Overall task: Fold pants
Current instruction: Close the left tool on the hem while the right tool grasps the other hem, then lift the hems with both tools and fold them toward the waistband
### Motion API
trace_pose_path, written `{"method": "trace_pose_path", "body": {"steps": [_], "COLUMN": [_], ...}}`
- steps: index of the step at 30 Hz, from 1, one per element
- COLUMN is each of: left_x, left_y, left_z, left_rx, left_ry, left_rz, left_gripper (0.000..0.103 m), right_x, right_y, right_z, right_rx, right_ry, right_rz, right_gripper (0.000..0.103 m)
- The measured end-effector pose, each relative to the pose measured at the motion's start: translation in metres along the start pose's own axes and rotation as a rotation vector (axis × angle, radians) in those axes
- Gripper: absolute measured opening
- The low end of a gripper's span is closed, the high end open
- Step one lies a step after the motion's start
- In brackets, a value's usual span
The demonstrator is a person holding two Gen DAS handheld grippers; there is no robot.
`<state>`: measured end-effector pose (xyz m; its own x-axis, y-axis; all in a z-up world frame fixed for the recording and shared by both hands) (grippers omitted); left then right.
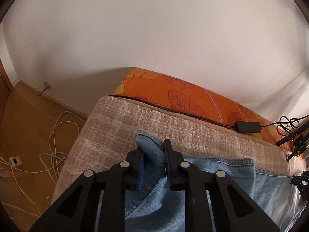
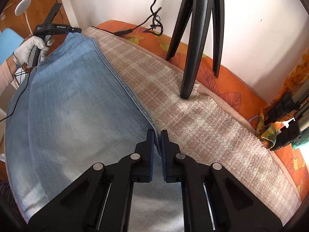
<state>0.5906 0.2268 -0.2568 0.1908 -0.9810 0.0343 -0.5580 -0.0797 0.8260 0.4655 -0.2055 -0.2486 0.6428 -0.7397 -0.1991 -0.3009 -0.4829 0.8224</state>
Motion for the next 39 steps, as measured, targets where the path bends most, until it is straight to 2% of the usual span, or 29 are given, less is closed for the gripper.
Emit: {"method": "trace_pose_path", "body": {"steps": [9,14,19,30,36,39], "left_x": [-0.015,-0.021,-0.036,-0.088,-0.116,-0.130], "left_y": [0.037,0.060,0.094,0.189,0.220,0.224], "left_z": [-0.003,0.004,0.017,0.095,0.147,0.178], "left_rx": [0.061,0.084,0.111,0.174,0.167,0.133], "left_ry": [0.015,0.022,0.024,0.045,0.031,0.027], "left_rz": [0.065,0.092,0.099,0.130,0.115,0.109], "left_gripper": [0.007,0.004,0.004,0.004,0.004,0.004], "right_x": [-0.025,-0.053,-0.089,-0.182,-0.226,-0.248], "right_y": [0.040,0.073,0.106,0.136,0.135,0.134], "right_z": [-0.001,0.008,0.026,0.092,0.141,0.165], "right_rx": [0.070,0.107,0.130,0.086,0.021,-0.009], "right_ry": [0.024,0.052,0.065,0.122,0.131,0.134], "right_rz": [0.014,0.018,-0.015,-0.074,-0.102,-0.133], "right_gripper": [0.006,0.006,0.005,0.005,0.005,0.005]}}
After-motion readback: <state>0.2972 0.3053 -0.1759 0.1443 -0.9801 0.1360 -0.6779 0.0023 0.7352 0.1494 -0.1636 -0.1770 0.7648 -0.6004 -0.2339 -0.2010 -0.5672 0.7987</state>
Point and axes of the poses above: each gripper's, at about its wrist camera, not at the fingertips, and y roughly against the way its jaws point, x to its right, z to its underside, the point moved 5 cm from there along -y, roughly the way its jaws point, and after that the axes turned 13 degrees about -z, right-handed, at the moved point
